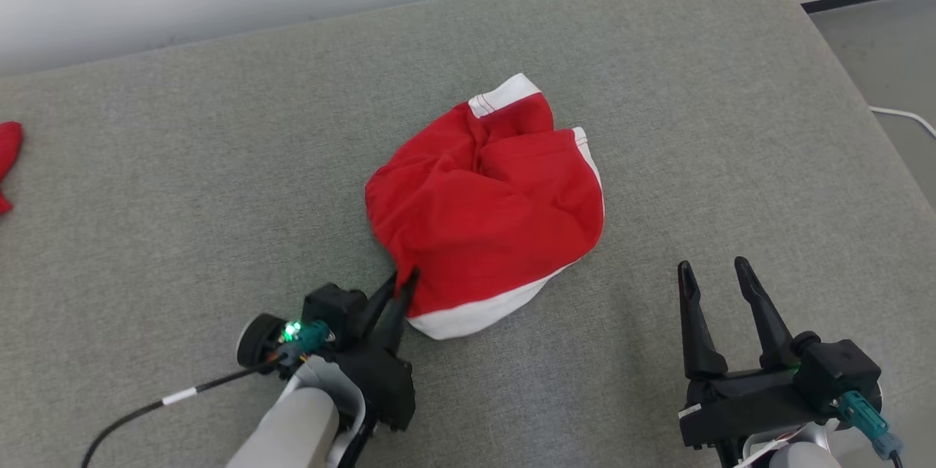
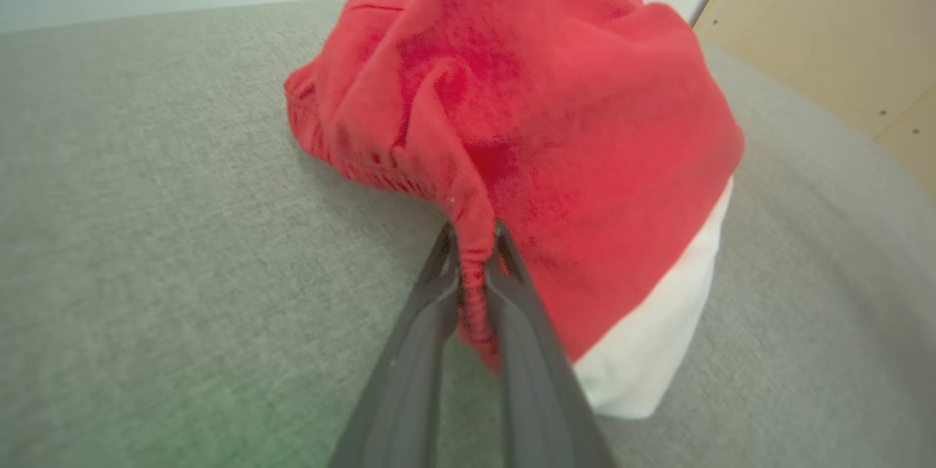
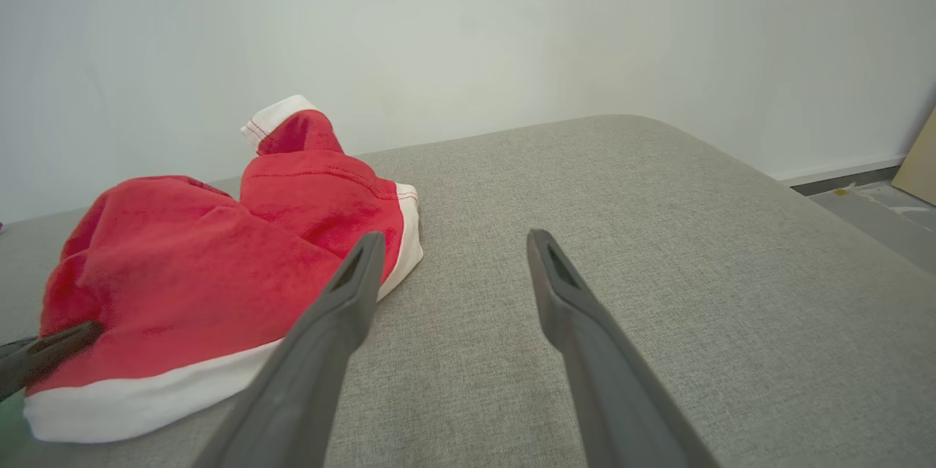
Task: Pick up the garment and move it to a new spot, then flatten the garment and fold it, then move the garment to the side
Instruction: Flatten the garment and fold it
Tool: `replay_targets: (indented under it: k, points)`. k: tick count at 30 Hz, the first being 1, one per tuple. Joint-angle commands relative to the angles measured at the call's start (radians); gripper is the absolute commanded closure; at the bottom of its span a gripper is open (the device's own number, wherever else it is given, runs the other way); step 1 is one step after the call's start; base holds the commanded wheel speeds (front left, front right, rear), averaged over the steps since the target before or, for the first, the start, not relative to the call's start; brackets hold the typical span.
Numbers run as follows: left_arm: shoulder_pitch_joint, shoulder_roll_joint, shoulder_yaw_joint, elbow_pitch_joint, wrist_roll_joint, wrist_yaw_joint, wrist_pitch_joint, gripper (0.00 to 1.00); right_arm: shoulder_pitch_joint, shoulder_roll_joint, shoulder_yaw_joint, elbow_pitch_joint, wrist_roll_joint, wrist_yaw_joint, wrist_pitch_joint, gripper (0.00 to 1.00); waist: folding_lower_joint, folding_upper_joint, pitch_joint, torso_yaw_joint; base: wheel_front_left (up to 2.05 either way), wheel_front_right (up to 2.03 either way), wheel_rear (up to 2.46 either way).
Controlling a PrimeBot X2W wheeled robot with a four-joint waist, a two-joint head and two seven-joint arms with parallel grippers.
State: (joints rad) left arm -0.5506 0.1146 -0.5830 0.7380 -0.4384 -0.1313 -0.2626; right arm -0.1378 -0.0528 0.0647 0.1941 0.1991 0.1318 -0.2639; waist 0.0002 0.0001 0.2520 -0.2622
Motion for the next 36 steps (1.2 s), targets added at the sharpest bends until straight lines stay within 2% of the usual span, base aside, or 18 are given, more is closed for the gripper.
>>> replay_targets:
  k: [1, 10, 16, 23, 26, 27, 28, 29, 36]
  points:
    - [-0.017, 0.004, 0.018, -0.019, -0.010, 0.001, -0.003, 1.00, 0.006, 0.002, -0.008, -0.007, -0.005, -0.002, -0.001, 0.00, -0.0002, -0.0001, -0.007, 0.011, 0.00, 0.00, 0.00]
    - [-0.004, 0.064, 0.181, -0.203, 0.056, 0.028, -0.003, 1.00, 0.026, 0.002, -0.013, 0.000, -0.008, -0.002, -0.001, 0.00, -0.0002, -0.0001, -0.051, 0.096, 0.00, 0.00, 0.00]
    - [0.096, 0.095, 0.233, -0.318, 0.077, 0.045, -0.003, 1.00, 0.038, 0.002, -0.012, 0.006, -0.005, -0.002, -0.001, 0.00, -0.0002, -0.0001, -0.078, 0.147, 0.00, 0.00, 0.00]
    - [0.258, 0.118, 0.276, -0.356, 0.060, 0.069, -0.003, 1.00, 0.043, 0.002, -0.009, 0.008, 0.001, -0.002, -0.001, 0.00, -0.0002, -0.0001, -0.087, 0.166, 0.00, 0.00, 0.00]
    - [0.307, 0.119, 0.293, -0.351, 0.052, 0.066, -0.003, 1.00, 0.048, 0.002, -0.014, 0.013, -0.001, -0.002, -0.001, 0.00, -0.0002, -0.0001, -0.092, 0.174, 0.00, 0.00, 0.00]
    - [0.314, 0.117, 0.299, -0.353, 0.054, 0.066, -0.003, 0.90, 0.050, 0.002, -0.016, 0.014, -0.003, -0.002, -0.001, 0.00, -0.0002, -0.0001, -0.095, 0.178, 0.00, 0.00, 0.00]
    - [0.320, 0.114, 0.305, -0.355, 0.056, 0.067, -0.003, 0.75, 0.051, 0.002, -0.017, 0.016, -0.006, -0.002, -0.001, 0.00, -0.0002, -0.0001, -0.099, 0.181, 0.00, 0.00, 0.00]
    - [0.322, 0.111, 0.313, -0.362, 0.060, 0.068, -0.003, 0.00, 0.050, 0.002, -0.018, 0.018, -0.008, -0.002, -0.001, 0.00, -0.0002, -0.0001, -0.102, 0.183, 0.00, 0.00, 0.00]
    - [0.340, 0.074, 0.402, -0.464, 0.115, 0.073, -0.003, 0.00, 0.058, -0.010, -0.018, 0.022, -0.016, -0.002, -0.001, 0.00, -0.0002, -0.0001, -0.136, 0.210, 0.00, 0.00, 0.00]
